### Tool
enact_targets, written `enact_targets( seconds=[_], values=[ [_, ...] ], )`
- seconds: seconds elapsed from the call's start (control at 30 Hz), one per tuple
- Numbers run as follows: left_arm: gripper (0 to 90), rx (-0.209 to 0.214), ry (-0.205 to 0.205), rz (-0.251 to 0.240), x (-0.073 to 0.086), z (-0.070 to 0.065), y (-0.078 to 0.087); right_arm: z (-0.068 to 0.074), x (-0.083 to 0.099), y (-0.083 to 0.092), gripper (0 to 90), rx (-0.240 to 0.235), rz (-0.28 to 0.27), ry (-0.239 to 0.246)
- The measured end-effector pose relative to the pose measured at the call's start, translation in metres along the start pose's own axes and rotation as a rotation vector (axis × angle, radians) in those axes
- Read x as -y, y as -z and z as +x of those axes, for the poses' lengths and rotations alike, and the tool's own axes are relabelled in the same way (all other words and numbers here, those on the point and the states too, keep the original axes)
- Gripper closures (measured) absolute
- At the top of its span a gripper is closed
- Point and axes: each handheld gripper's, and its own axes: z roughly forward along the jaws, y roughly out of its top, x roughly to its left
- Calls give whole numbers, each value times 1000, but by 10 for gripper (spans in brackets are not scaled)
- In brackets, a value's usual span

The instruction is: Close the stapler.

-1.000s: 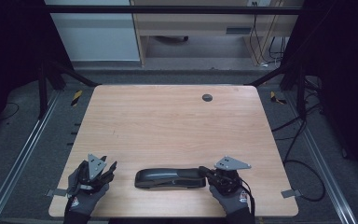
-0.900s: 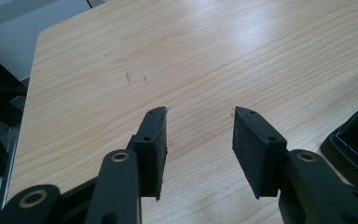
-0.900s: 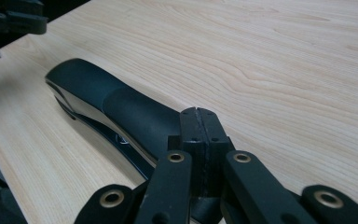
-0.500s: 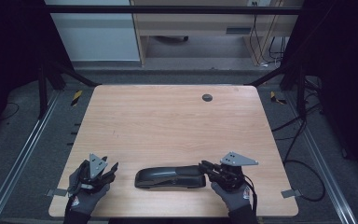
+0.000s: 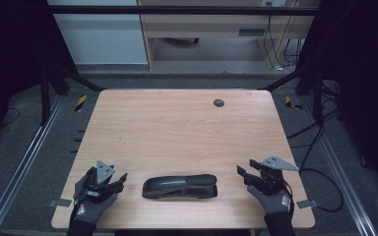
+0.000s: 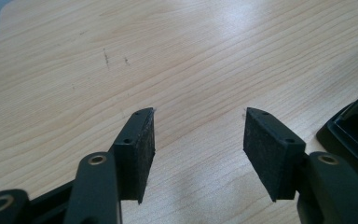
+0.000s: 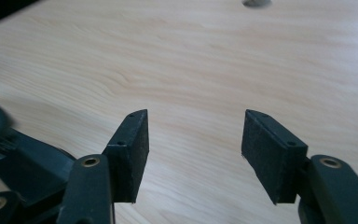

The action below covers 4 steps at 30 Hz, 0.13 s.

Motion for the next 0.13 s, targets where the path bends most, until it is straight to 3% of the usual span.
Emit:
enact_targets(
  seconds=[0.03, 0.13],
  values=[
    [408, 1, 2, 2, 0, 1, 0, -9, 3, -1, 400, 29, 33, 0],
    [398, -1, 5, 8, 1, 3, -2, -18, 5, 0, 385, 57, 45, -13]
  ],
)
